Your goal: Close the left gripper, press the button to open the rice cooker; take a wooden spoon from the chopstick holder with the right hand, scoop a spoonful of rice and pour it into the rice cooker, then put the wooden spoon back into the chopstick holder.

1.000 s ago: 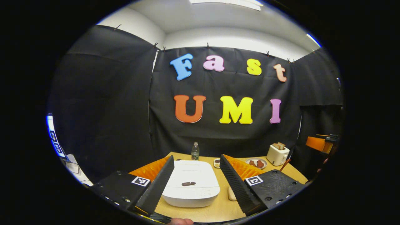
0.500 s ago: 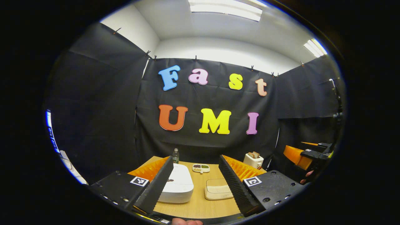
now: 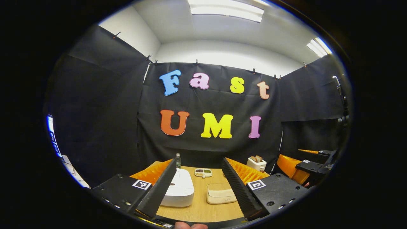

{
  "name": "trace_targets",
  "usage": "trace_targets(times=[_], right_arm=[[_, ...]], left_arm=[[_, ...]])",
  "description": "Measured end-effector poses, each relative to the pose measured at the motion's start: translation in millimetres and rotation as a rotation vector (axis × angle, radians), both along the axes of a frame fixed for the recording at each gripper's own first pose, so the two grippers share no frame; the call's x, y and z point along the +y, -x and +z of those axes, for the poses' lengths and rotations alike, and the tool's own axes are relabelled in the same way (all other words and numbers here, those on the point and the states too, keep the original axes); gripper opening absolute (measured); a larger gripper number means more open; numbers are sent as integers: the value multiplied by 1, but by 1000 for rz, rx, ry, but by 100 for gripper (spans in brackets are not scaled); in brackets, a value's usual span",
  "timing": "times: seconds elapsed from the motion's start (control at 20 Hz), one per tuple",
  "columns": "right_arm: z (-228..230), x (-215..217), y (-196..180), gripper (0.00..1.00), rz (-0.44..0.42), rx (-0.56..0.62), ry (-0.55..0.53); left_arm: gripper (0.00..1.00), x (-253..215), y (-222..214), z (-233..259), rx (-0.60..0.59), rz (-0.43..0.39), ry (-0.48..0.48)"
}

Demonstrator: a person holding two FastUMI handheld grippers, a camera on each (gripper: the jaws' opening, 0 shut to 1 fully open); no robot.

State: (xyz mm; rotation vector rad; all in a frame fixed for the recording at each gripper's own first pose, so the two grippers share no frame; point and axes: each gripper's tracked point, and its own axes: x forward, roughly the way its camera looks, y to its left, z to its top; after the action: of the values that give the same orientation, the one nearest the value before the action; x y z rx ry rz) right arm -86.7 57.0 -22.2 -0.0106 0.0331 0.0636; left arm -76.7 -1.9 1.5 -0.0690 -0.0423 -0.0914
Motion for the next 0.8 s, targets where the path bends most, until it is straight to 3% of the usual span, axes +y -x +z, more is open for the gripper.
trace_targets(times=[0.05, 0.15, 0.8], right_arm=[[1, 0, 0, 100, 1, -2, -1], [-2, -5, 1, 96, -6, 3, -4], [-1, -26, 1, 100, -41, 6, -15]], left_arm=[[94, -3, 0, 0, -1, -5, -6], [94, -8, -2, 0, 0, -5, -11], [94, -18, -5, -5, 19, 18, -30]])
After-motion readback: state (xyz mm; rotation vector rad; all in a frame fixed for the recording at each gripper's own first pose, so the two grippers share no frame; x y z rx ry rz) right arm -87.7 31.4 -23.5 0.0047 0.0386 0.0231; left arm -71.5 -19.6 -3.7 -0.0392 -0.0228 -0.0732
